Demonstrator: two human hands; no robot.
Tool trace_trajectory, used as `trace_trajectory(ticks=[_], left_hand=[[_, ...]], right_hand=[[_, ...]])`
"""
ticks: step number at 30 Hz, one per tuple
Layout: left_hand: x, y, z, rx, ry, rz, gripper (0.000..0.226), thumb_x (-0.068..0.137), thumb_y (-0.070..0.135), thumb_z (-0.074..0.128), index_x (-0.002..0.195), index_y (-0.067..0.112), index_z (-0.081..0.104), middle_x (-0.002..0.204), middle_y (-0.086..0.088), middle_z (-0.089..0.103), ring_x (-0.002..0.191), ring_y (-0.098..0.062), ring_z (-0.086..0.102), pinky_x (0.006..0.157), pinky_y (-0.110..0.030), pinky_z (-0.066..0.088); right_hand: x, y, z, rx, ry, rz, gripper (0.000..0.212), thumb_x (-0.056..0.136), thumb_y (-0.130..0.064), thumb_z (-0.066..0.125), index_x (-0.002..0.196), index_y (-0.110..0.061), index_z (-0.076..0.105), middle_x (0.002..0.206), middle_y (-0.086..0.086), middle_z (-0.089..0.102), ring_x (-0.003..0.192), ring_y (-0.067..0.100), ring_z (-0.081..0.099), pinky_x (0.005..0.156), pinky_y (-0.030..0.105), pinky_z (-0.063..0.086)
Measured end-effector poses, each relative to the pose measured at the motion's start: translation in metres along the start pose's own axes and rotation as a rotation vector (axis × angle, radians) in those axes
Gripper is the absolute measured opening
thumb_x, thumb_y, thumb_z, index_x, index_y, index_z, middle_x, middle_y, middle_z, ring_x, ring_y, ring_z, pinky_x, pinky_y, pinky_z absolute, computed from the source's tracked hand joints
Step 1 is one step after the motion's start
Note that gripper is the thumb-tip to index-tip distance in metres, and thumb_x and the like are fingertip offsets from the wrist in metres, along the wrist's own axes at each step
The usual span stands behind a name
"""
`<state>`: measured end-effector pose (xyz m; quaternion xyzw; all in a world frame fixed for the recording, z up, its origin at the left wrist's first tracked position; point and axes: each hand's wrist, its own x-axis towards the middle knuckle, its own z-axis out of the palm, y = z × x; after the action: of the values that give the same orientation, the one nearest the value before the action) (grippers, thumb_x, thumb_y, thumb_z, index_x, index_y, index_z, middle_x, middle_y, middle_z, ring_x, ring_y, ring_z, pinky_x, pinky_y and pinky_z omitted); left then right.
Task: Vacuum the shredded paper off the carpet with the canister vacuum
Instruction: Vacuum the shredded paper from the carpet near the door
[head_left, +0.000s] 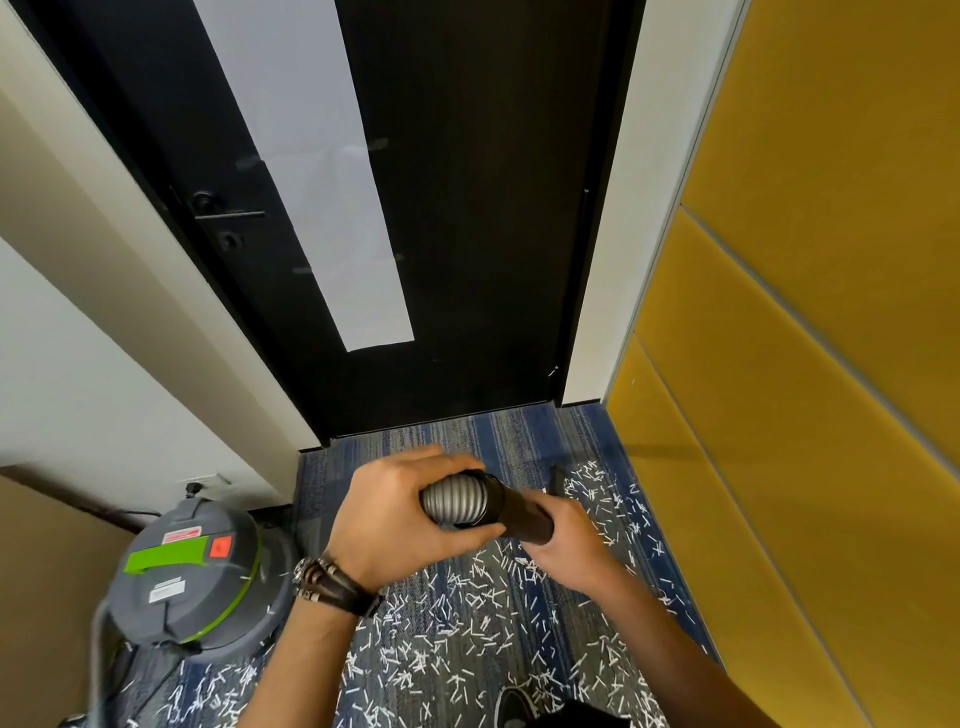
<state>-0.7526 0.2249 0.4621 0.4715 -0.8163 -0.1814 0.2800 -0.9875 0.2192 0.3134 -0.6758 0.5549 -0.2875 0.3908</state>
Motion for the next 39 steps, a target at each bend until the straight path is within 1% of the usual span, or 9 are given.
trace_trajectory(ticks=[3,7,11,15,18,24,29,34,39], left_hand=[[-0.001,-0.003,0.003,-0.028,-0.024,0.009,0.053,0.070,0.065,0.084,0.114,0.037,0.076,0.094,0.025,0.067,0.085,0.005,0.065,0.077,-0.023,0.058],[-0.005,-0.003,0.008,-0.057,-0.033,0.025,0.053,0.069,0.065,0.086,0.112,0.037,0.074,0.095,0.028,0.066,0.087,0.004,0.066,0.078,-0.026,0.059],[-0.009,-0.005,0.010,-0.070,-0.016,-0.004,0.053,0.068,0.066,0.087,0.112,0.039,0.074,0.096,0.025,0.069,0.086,0.002,0.068,0.078,-0.029,0.060],[-0.006,-0.003,0.006,-0.047,0.026,-0.038,0.058,0.069,0.070,0.082,0.118,0.039,0.073,0.101,0.027,0.069,0.091,0.006,0.066,0.083,-0.024,0.059],[0.000,-0.004,0.002,-0.045,0.014,-0.064,0.059,0.069,0.071,0.081,0.117,0.038,0.073,0.105,0.026,0.071,0.097,0.006,0.067,0.088,-0.022,0.056],[0.006,-0.002,-0.002,-0.065,-0.018,-0.015,0.054,0.072,0.069,0.081,0.114,0.037,0.074,0.101,0.028,0.071,0.092,0.008,0.067,0.082,-0.019,0.057],[0.011,-0.010,0.004,-0.142,-0.124,-0.039,0.055,0.072,0.072,0.078,0.113,0.035,0.076,0.096,0.025,0.074,0.086,0.005,0.071,0.077,-0.026,0.062],[0.010,-0.015,0.001,-0.097,-0.070,0.002,0.050,0.076,0.063,0.082,0.116,0.033,0.077,0.098,0.026,0.074,0.085,0.007,0.071,0.078,-0.022,0.061],[0.010,-0.012,0.009,-0.088,-0.103,0.016,0.047,0.077,0.065,0.080,0.114,0.036,0.075,0.093,0.025,0.073,0.081,0.007,0.070,0.074,-0.024,0.061]], right_hand=[[-0.005,0.004,0.004,-0.014,0.000,0.012,0.022,0.083,-0.013,0.071,0.102,-0.023,0.070,0.086,-0.002,0.072,0.077,0.013,0.067,0.068,0.037,0.054],[-0.015,0.009,0.005,-0.018,0.012,0.044,0.024,0.081,-0.010,0.071,0.101,-0.024,0.071,0.083,-0.004,0.072,0.075,0.012,0.065,0.068,0.038,0.054],[-0.016,0.008,0.004,-0.034,0.012,0.045,0.022,0.081,-0.011,0.073,0.100,-0.022,0.072,0.085,-0.003,0.072,0.077,0.010,0.067,0.069,0.034,0.055],[-0.003,0.001,-0.003,-0.036,0.014,0.044,0.023,0.084,-0.010,0.077,0.105,-0.019,0.072,0.089,-0.006,0.072,0.081,0.004,0.066,0.071,0.022,0.052],[0.003,-0.002,-0.007,-0.055,0.006,0.050,0.026,0.085,-0.012,0.077,0.109,-0.019,0.072,0.093,-0.004,0.073,0.084,0.005,0.067,0.076,0.030,0.057],[0.000,0.002,-0.011,-0.059,0.009,0.018,0.032,0.086,-0.016,0.076,0.117,-0.019,0.071,0.097,-0.002,0.074,0.086,0.008,0.068,0.078,0.036,0.058],[-0.001,0.002,-0.015,-0.088,-0.037,0.041,0.025,0.085,-0.014,0.075,0.108,-0.022,0.071,0.091,-0.007,0.072,0.083,0.003,0.066,0.075,0.028,0.056],[-0.001,0.001,-0.015,-0.110,0.002,0.055,0.027,0.085,-0.011,0.075,0.111,-0.020,0.071,0.091,-0.005,0.073,0.083,0.004,0.068,0.074,0.020,0.055],[0.005,0.005,-0.019,-0.132,0.011,0.036,0.027,0.083,-0.006,0.073,0.108,-0.018,0.071,0.093,-0.006,0.072,0.083,0.000,0.066,0.074,0.013,0.049]])
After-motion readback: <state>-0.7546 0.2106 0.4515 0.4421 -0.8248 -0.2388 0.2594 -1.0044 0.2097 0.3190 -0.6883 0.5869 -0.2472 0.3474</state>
